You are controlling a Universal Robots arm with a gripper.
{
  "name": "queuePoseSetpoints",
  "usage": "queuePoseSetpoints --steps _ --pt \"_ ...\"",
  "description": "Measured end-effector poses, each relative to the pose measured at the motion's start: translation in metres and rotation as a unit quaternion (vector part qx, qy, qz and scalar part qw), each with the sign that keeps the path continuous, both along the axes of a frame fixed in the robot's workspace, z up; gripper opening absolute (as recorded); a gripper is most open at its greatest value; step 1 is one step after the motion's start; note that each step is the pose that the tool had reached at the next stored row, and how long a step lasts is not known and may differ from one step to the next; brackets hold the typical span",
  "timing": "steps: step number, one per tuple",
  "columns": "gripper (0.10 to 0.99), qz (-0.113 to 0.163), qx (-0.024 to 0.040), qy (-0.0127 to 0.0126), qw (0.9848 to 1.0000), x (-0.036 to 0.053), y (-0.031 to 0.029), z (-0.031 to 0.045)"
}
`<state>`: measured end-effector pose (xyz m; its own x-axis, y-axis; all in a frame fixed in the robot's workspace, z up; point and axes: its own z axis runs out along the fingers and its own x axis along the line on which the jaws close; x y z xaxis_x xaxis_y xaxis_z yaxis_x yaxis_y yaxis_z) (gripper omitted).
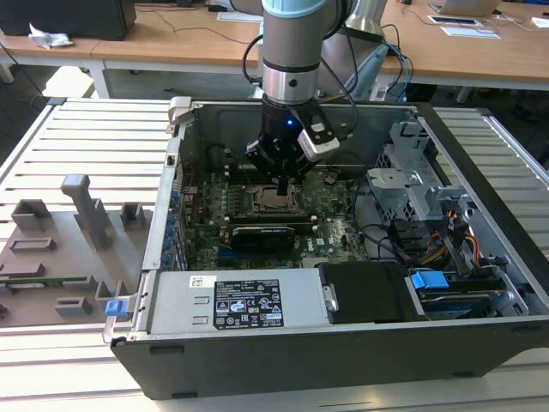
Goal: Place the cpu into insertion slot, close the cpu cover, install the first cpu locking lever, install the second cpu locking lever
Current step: 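Install the first cpu locking lever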
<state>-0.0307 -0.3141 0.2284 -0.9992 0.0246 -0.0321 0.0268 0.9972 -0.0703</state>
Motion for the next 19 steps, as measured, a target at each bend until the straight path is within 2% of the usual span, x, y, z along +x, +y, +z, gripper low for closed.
queuePoseSetpoints --steps 7,10,13,16,19 --pt "0.106 0.023 0.0 0.0 0.9997 0.0 0.0 0.0" --pt "0.106 0.051 0.0 0.0 0.9987 0.0 0.0 0.0" --pt "0.106 0.055 0.0 0.0 0.9985 0.0 0.0 0.0" --pt "0.106 0.055 0.003 -0.0002 0.9985 0.0 0.0 0.0037" --pt "0.106 0.055 0.0091 -0.0005 0.9985 0.0 0.0 0.0117"
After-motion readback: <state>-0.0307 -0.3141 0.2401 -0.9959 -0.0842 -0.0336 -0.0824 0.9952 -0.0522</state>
